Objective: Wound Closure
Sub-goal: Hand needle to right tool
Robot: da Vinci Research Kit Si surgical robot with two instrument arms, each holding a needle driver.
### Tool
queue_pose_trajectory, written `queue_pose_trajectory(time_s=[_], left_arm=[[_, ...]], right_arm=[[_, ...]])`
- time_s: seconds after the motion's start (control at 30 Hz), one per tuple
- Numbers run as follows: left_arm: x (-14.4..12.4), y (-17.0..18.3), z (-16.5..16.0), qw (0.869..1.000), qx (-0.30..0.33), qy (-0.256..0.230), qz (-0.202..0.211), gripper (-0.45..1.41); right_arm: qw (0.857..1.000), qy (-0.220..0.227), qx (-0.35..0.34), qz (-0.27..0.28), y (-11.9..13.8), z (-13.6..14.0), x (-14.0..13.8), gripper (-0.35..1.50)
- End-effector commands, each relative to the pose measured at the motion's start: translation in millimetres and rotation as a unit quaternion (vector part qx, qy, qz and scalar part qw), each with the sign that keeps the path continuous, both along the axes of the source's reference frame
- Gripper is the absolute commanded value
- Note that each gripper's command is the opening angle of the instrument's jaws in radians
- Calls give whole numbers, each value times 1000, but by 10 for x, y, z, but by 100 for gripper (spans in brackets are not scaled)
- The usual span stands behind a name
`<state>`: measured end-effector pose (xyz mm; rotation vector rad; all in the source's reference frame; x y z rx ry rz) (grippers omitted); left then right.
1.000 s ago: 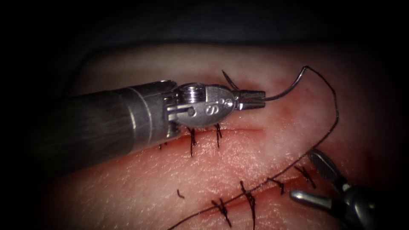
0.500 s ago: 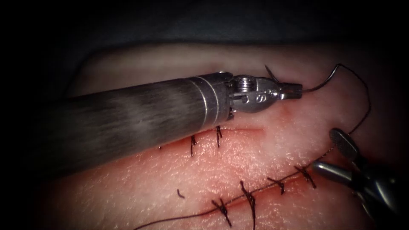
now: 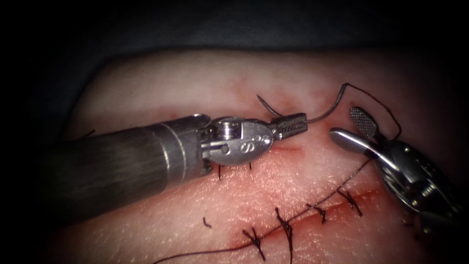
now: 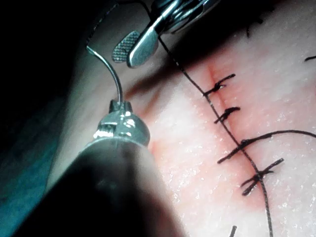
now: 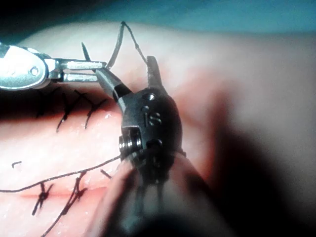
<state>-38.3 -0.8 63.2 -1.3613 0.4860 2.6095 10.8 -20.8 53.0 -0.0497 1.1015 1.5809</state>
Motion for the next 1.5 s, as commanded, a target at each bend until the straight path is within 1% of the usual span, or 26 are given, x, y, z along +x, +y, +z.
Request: queue_pose_trajectory(time_s=[0.03,0.17,0.33,0.43,0.53,0.57,0.6,0.63,0.7,0.77,0.8,0.83,0.87,0.9,0.97,1.03,1.1,1.13,1.17,1.23,1.3,1.37,1.47,1.5], left_arm=[[-7,6,1,1000,-3,-1,-2,-45],[-7,1,2,1000,-7,2,-10,-45],[-6,0,1,1000,-10,-1,-12,-45],[-7,-1,1,1000,-11,-3,-11,-45],[-8,-5,-1,1000,-10,-9,-9,-45],[-8,-6,-1,1000,-13,-10,-6,-45],[-9,-6,-2,1000,-18,-12,-1,-45],[-9,-6,-2,1000,-24,-14,4,-45],[-10,-7,-3,999,-32,-25,15,-45],[-10,-6,-6,998,-33,-42,25,-43],[-9,-6,-7,998,-19,-54,21,4],[-9,-6,-7,998,8,-65,8,26],[-8,-7,-7,997,21,-70,3,39],[-7,-7,-7,997,35,-71,4,47],[-3,-6,-9,995,74,-72,12,73],[1,-5,-13,991,113,-69,21,88],[4,-2,-18,988,137,-62,35,96],[8,2,-26,983,170,-54,47,108],[10,4,-29,981,181,-51,53,111],[13,11,-36,975,208,-44,62,111],[15,20,-40,969,236,-39,68,111],[15,31,-42,961,263,-29,84,111],[11,49,-41,950,294,-17,103,106],[9,54,-40,947,301,-14,108,104]], right_arm=[[1000,-1,0,3,10,-1,14,113],[1000,3,6,4,19,-9,19,113],[1000,12,8,3,22,-13,29,111],[1000,10,8,5,23,-11,34,99],[1000,13,12,10,24,-9,39,71],[1000,12,12,11,25,-9,40,56],[1000,14,12,9,26,-9,41,22],[1000,22,9,2,27,-9,42,-35],[1000,24,9,0,30,-10,42,-35],[1000,14,3,-8,33,-11,39,-35],[1000,0,-12,-25,34,-12,36,-35],[999,0,-19,-35,35,-12,35,-35],[999,-1,-25,-44,35,-13,34,-35],[997,-6,-40,-62,36,-13,32,-35],[993,-12,-63,-94,37,-13,30,-35],[985,-32,-103,-137,38,-12,27,-35],[972,-57,-145,-178,40,-11,23,-35],[964,-69,-166,-196,41,-10,21,-35],[960,-75,-175,-203,42,-10,20,-35],[956,-85,-185,-212,43,-10,21,-35],[946,-95,-211,-229,44,-10,23,-35],[936,-103,-234,-240,44,-11,25,-35],[921,-109,-271,-259,43,-14,30,-35],[913,-113,-288,-266,43,-16,32,-35]])
